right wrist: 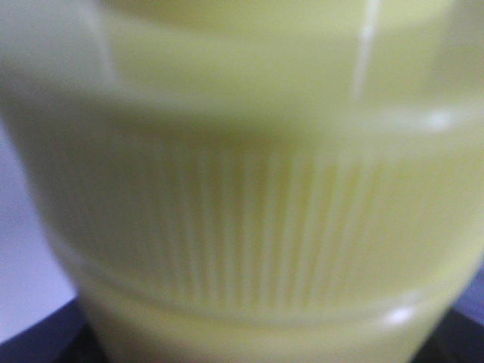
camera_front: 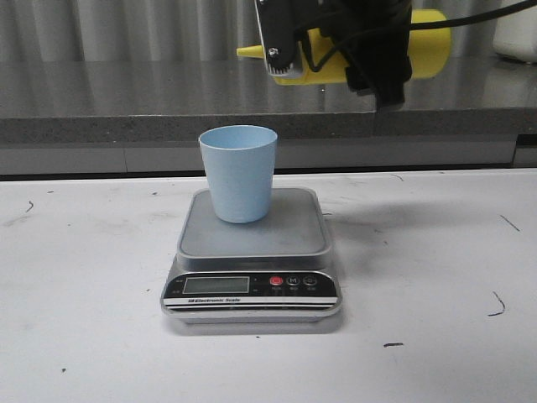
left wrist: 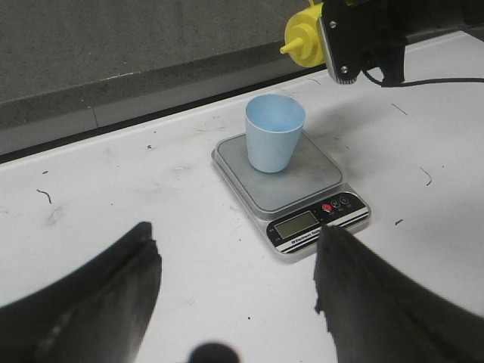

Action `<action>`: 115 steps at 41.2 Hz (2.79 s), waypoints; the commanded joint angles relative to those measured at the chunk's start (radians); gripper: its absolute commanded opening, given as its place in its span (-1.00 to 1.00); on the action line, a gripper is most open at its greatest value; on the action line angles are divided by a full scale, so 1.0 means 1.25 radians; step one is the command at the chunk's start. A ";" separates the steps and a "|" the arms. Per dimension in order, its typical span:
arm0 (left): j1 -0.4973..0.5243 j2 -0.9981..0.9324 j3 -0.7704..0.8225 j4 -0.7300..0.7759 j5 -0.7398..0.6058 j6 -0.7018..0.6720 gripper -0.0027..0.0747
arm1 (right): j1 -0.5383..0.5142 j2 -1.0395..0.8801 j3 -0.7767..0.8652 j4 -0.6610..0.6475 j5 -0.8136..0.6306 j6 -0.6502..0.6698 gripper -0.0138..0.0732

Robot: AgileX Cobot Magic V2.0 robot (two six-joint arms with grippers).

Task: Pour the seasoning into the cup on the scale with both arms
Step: 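Turn the yellow bottle upright and lower it back toward the table, then set the bottle down beside the scale, open the right gripper, withdraw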

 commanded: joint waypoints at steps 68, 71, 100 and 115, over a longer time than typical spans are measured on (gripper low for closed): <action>0.002 0.008 -0.020 -0.009 -0.059 0.001 0.20 | -0.345 -0.102 0.531 0.600 -1.194 0.308 -0.08; 0.002 0.008 -0.020 -0.009 -0.059 0.001 0.20 | -0.345 -0.081 0.531 0.620 -1.235 0.292 -0.08; 0.002 0.008 -0.020 -0.009 -0.059 0.001 0.20 | -0.345 0.036 0.531 0.676 -1.370 0.203 0.28; 0.002 0.008 -0.020 -0.009 -0.059 0.001 0.20 | -0.345 0.030 0.532 0.699 -1.342 0.215 0.57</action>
